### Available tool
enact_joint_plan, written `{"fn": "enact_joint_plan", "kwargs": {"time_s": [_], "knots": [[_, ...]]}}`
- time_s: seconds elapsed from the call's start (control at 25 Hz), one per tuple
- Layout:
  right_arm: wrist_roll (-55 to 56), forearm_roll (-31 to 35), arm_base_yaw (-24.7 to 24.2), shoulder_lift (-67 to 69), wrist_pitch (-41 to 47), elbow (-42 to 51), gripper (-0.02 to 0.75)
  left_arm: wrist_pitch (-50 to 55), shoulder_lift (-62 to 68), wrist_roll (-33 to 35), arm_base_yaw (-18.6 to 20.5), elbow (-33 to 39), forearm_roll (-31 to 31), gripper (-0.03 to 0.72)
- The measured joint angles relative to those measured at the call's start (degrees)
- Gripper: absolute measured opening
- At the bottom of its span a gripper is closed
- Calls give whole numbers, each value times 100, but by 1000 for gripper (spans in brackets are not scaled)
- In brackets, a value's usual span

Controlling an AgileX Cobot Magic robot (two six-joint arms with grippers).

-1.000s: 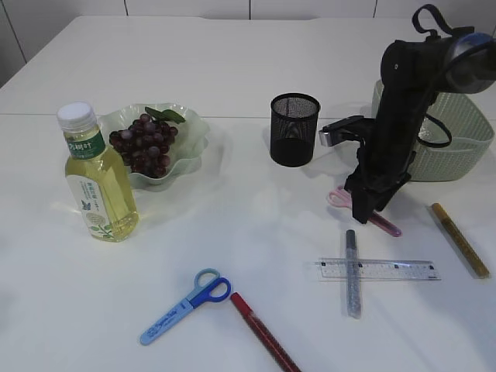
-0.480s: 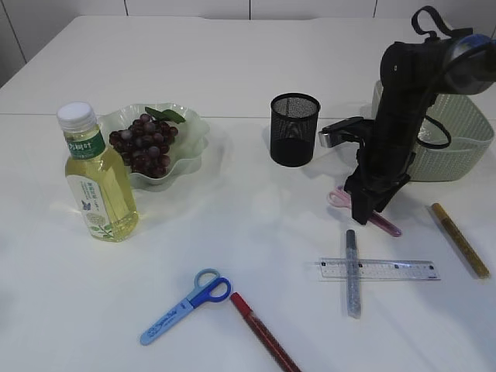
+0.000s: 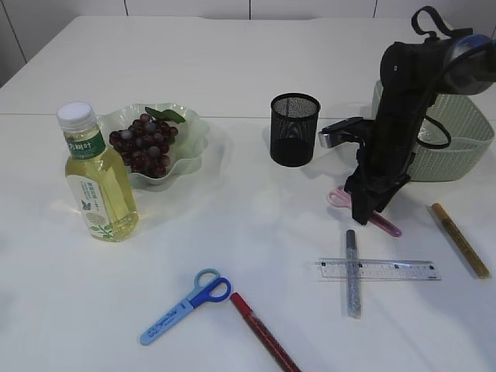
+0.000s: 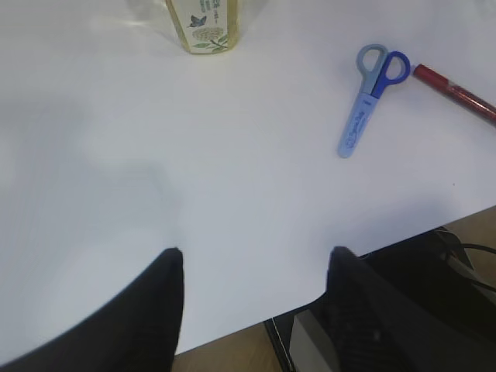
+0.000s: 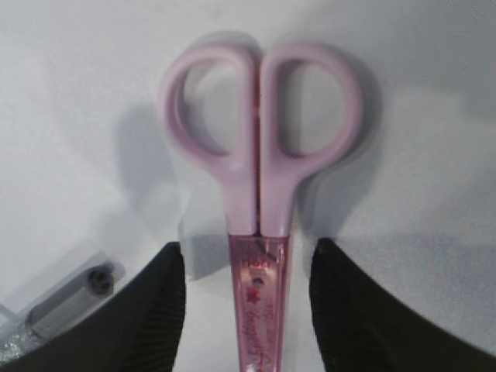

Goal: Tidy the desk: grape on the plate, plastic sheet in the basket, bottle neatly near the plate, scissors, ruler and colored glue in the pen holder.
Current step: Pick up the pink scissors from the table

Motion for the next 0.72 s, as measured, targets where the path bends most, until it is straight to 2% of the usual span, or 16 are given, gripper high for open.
{"fn": "enact_joint_plan", "kwargs": {"time_s": [0.72], "knots": [[-9, -56, 0, 41, 0, -24, 411, 0, 0, 0, 0, 0, -8, 424]]}}
